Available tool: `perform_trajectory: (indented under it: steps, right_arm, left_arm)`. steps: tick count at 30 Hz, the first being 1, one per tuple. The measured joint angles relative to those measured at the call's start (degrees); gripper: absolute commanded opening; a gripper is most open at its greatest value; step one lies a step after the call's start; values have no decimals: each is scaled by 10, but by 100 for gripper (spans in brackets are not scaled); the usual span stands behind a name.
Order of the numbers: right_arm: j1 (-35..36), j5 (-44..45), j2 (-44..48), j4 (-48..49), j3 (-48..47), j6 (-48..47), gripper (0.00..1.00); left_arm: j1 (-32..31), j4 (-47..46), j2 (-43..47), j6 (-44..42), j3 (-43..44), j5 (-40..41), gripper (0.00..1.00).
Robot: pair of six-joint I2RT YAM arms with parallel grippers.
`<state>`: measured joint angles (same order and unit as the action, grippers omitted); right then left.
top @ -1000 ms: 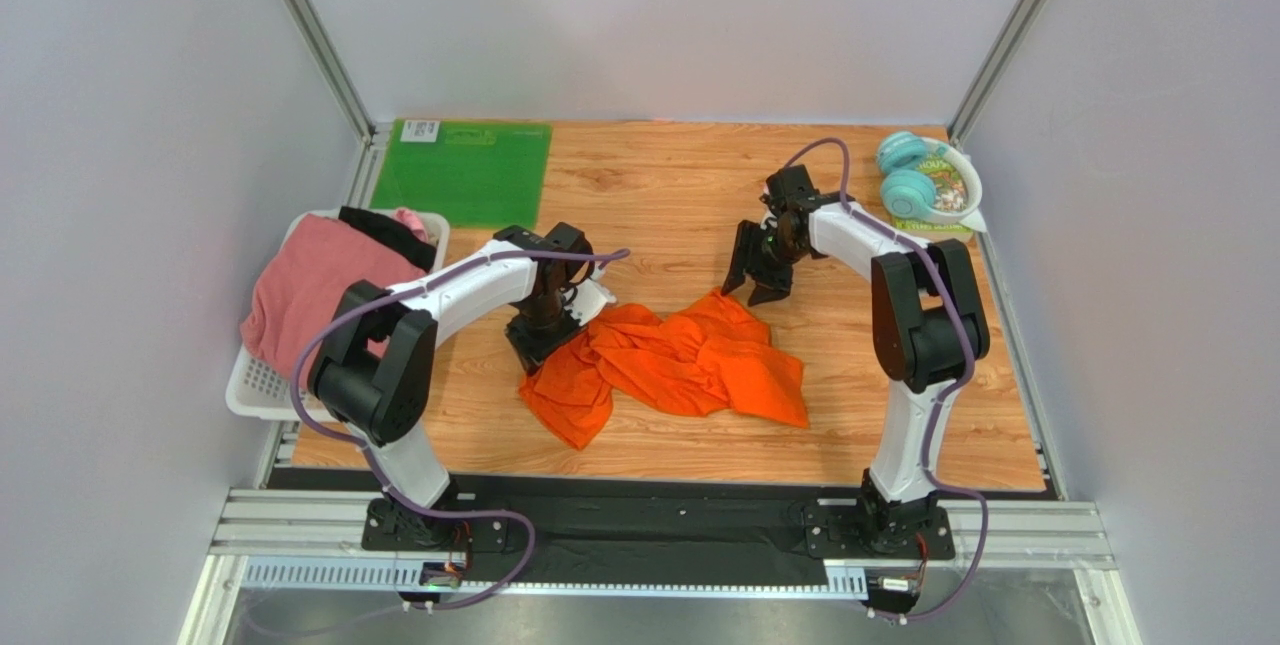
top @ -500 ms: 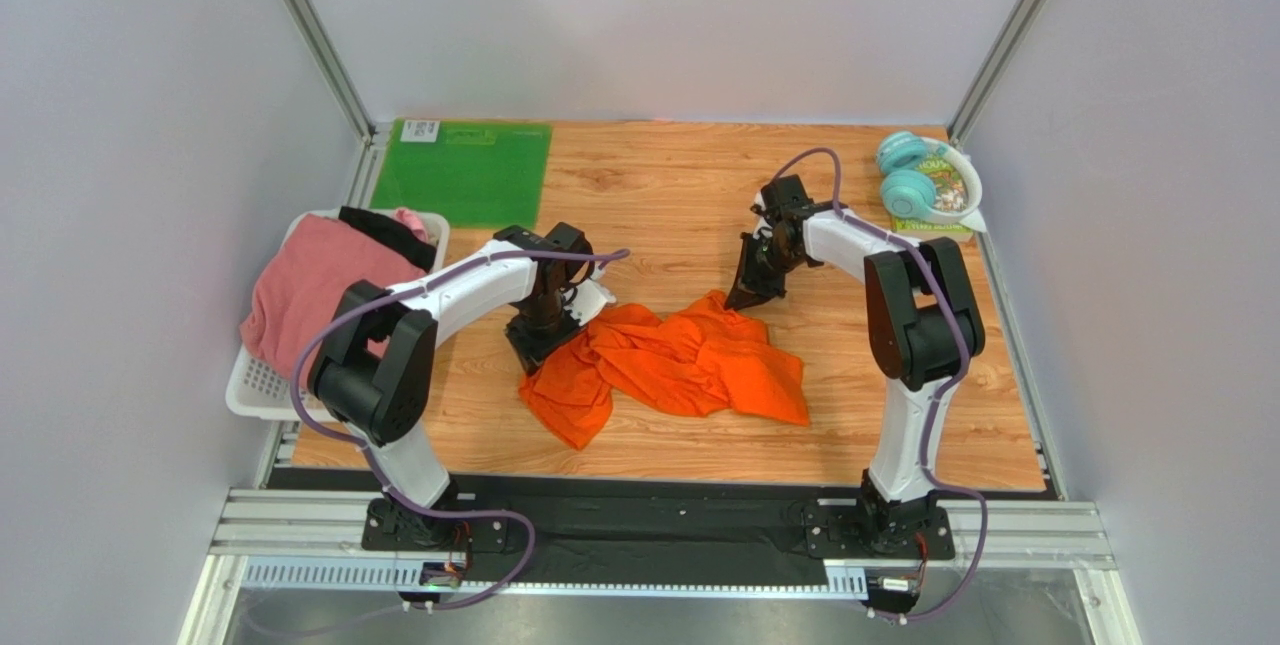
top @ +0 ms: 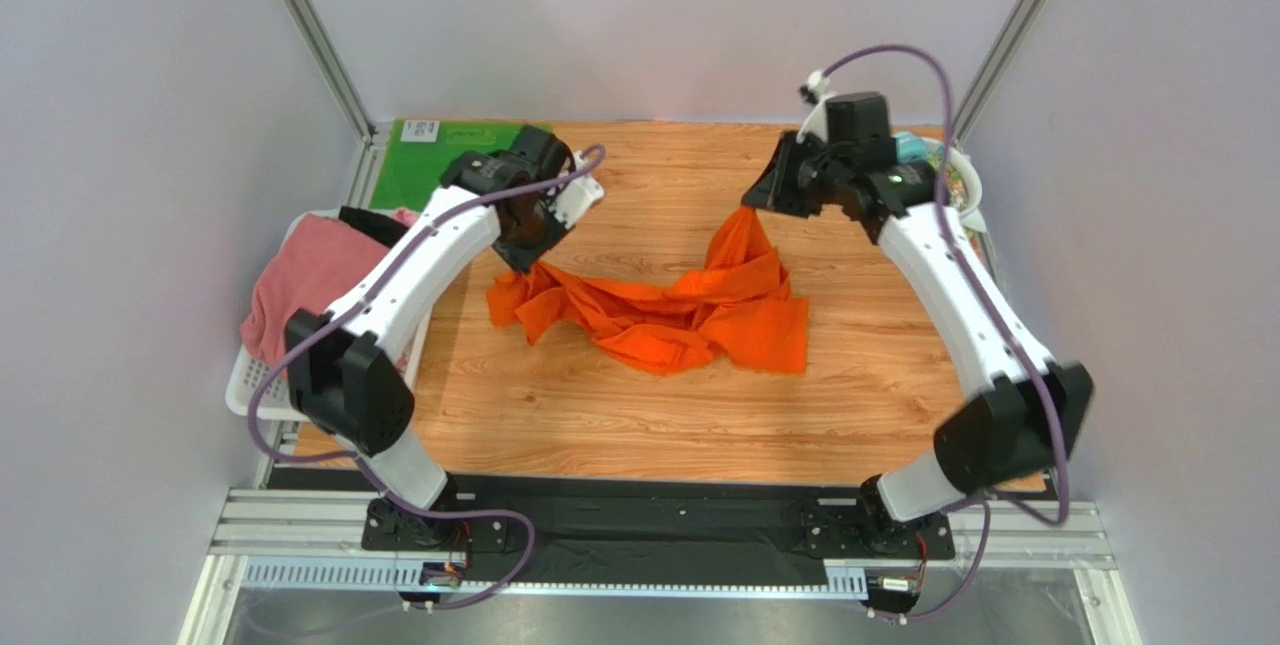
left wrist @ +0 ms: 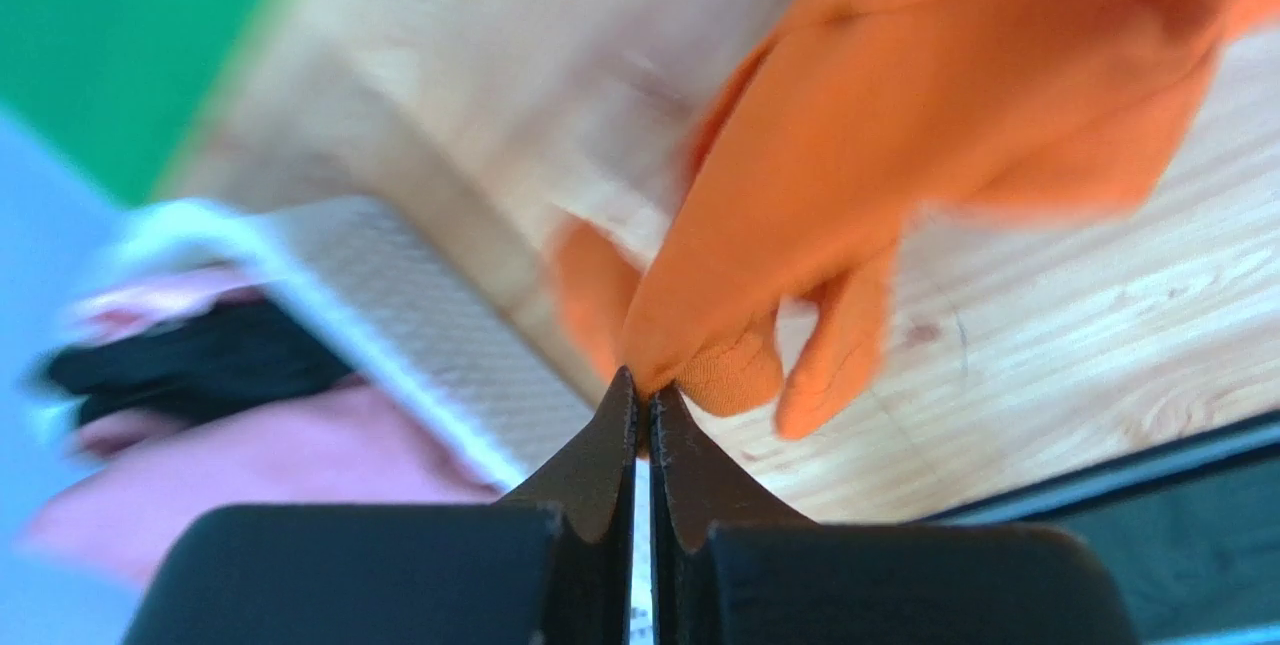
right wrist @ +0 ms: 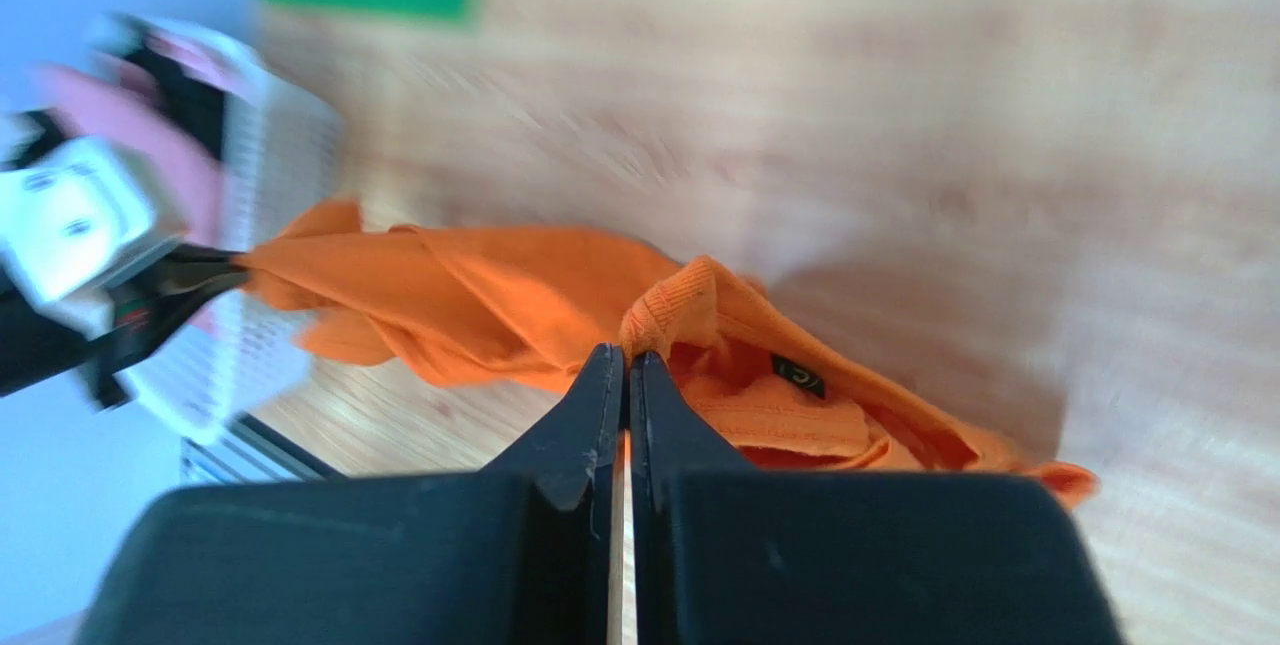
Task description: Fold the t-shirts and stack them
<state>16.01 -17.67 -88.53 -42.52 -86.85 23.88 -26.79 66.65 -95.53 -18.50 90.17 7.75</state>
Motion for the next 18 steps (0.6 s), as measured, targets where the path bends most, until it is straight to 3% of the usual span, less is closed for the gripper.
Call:
perform_trajectory:
  steps: [4,8,18]
  right_arm:
    - [0,5,136,0,-44,0,0]
    - [0,9,241,-19,-43,2,0]
    - [1,26,320,-122,-89,8,0]
  left_arm:
    - [2,37,63,-6,101,21,0]
    - [2,62,140,-10,130,35,0]
    - [2,100,201,-10,134,56,0]
